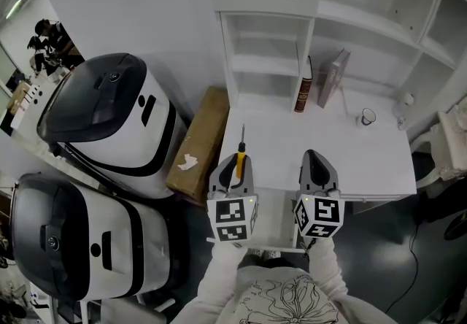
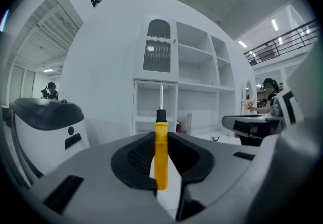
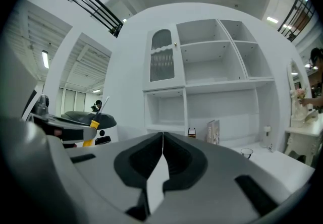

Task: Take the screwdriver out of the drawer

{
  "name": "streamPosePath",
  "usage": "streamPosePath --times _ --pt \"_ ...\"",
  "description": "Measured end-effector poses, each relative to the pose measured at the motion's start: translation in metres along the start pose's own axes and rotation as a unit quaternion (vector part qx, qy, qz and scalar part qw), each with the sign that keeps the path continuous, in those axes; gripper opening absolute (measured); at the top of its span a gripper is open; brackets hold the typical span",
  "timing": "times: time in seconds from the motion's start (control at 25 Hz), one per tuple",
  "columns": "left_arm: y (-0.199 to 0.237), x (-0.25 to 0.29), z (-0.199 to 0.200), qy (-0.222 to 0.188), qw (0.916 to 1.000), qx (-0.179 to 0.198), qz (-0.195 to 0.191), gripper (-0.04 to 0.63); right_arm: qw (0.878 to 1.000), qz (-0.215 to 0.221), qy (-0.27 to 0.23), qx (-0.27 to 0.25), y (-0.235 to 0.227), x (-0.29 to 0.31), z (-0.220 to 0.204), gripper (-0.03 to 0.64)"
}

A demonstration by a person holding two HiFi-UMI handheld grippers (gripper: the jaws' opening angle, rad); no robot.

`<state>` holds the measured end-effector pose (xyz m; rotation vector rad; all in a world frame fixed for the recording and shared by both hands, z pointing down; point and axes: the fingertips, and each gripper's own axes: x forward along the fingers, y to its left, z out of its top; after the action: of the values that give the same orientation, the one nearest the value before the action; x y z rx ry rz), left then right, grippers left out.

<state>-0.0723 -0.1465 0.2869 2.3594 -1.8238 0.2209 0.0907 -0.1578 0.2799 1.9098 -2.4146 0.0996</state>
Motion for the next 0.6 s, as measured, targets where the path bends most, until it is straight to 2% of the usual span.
streamPosePath --times 0.6 --pt "-0.0056 -0.0054 -0.0047 0.005 1.0000 0.003 -0.006 0.071 1.000 -0.004 0.006 0.002 -0.0020 -0.0085 -0.0062 0.003"
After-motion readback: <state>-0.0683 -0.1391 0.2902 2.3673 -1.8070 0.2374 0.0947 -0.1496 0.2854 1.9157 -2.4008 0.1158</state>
